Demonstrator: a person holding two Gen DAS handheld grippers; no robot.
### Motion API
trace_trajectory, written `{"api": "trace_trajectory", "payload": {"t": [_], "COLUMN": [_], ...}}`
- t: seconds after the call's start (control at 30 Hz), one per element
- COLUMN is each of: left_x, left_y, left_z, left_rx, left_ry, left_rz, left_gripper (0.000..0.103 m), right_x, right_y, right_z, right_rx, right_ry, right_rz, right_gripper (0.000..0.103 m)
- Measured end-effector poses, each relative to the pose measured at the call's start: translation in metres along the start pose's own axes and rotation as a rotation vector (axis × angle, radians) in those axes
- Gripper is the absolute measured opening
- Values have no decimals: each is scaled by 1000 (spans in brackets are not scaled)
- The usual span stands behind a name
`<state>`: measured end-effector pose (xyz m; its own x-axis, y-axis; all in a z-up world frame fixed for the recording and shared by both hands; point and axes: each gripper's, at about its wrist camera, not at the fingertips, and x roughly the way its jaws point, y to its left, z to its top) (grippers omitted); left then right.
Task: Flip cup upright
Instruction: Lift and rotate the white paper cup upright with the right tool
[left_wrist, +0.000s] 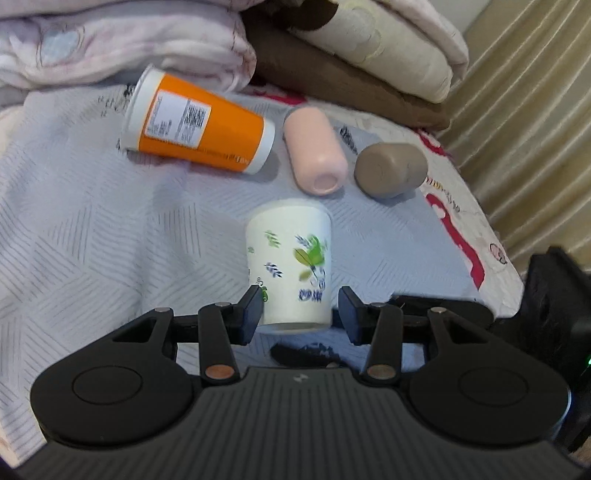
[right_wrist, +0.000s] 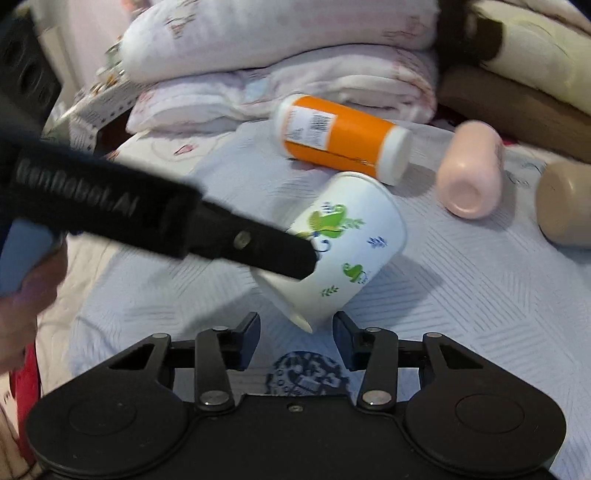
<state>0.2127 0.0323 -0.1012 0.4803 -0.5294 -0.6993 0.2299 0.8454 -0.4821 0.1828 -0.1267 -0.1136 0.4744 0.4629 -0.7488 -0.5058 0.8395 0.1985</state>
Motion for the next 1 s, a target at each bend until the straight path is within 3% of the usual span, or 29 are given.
{"api": "trace_trajectory", "payload": {"t": [0.17,0.27,0.57,0.73,0.87,1.0], "left_x": [6,5,20,31,29,18], "left_y": [14,25,45,52,45,26], "left_z": [5,16,28,31,30,23], "left_rx": [-73,-116,-164,-189,-134,-4], "left_ry": [37,32,61,64,37,-6], "left_rz": [-69,-83,-120,-163,-148,-107], "left_gripper": [43,43,44,47,47,47], "right_x": [-10,-11,4,24,33,23], "right_y": [-12,-21,-47,-56,-56,-45], "right_z": [9,16,51,60,58,52], "right_rx": [16,32,118,187,168,81], "right_ry": [7,38,202,241,214,153], "right_rz": [30,56,248,275,252,231], "right_gripper": [60,61,70,74,74,70]}}
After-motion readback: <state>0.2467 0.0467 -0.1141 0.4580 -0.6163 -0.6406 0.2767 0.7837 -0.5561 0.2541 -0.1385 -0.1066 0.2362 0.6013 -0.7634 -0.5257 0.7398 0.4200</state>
